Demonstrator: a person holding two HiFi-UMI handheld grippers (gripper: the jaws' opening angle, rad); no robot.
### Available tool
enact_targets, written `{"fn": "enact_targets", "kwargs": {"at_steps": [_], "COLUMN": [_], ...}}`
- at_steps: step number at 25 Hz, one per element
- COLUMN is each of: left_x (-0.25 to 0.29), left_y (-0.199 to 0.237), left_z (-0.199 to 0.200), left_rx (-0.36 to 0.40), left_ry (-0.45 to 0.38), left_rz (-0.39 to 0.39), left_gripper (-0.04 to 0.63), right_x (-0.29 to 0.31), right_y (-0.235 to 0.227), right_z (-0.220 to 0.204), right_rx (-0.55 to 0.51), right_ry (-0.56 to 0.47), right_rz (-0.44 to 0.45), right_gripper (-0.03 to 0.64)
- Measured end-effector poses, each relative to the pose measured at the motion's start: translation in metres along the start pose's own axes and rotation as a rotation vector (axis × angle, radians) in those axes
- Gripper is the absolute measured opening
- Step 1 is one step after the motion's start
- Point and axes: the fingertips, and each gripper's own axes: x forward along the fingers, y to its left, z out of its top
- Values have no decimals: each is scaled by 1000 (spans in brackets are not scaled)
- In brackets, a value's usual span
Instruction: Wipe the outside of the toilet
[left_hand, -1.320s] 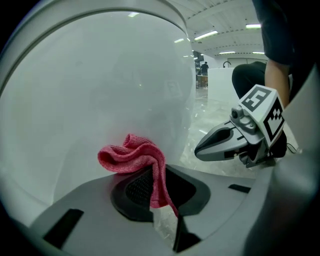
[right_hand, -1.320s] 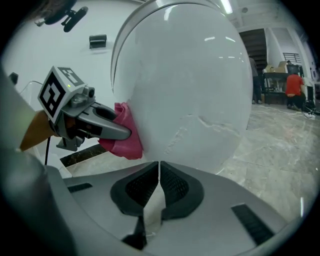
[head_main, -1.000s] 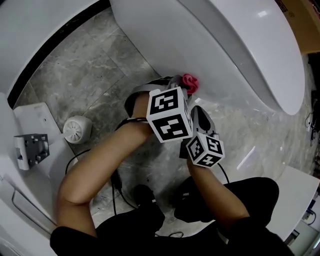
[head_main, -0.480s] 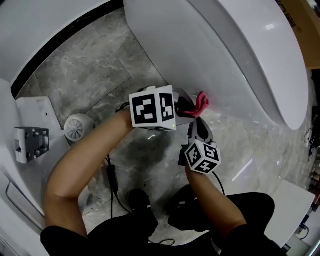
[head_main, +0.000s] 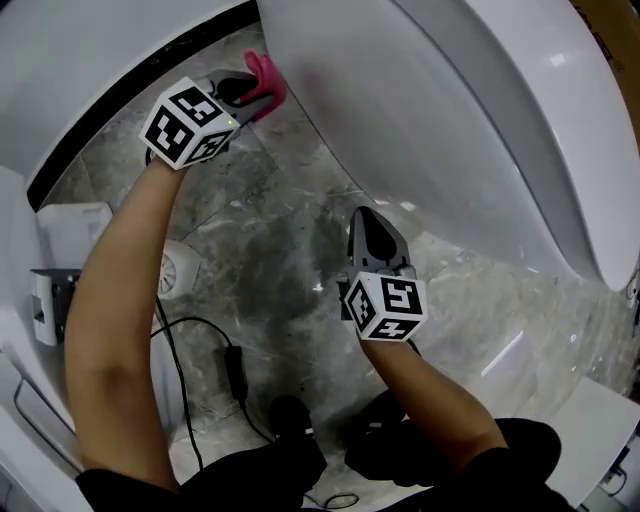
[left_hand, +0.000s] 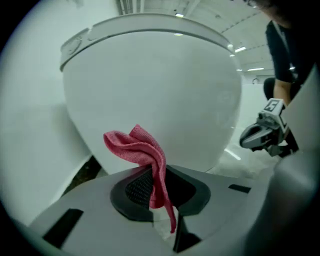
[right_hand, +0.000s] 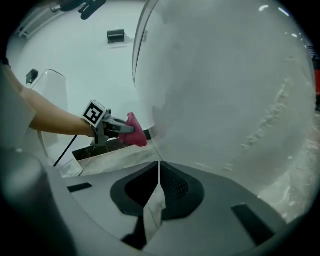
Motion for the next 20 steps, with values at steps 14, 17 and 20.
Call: {"fn": "enact_targets", "kwargs": {"at_steps": [14,17,20], "left_x": [60,68,68], "left_y": [121,133,131], "left_z": [-22,-17,-15], "left_rx": [-92,-114,-99], "left_ry": [360,364,312], "left_rz": [319,331,308], "left_gripper": [69,69,69], "right_x": [0,-3,-8], "right_y": [-2,-17,-22], "right_z": [33,21,12], "right_rx": [85,113,108], "right_ry": [-69,-57,-49], "right_rz": [8,-26,-42], "right_gripper": [38,38,38]}}
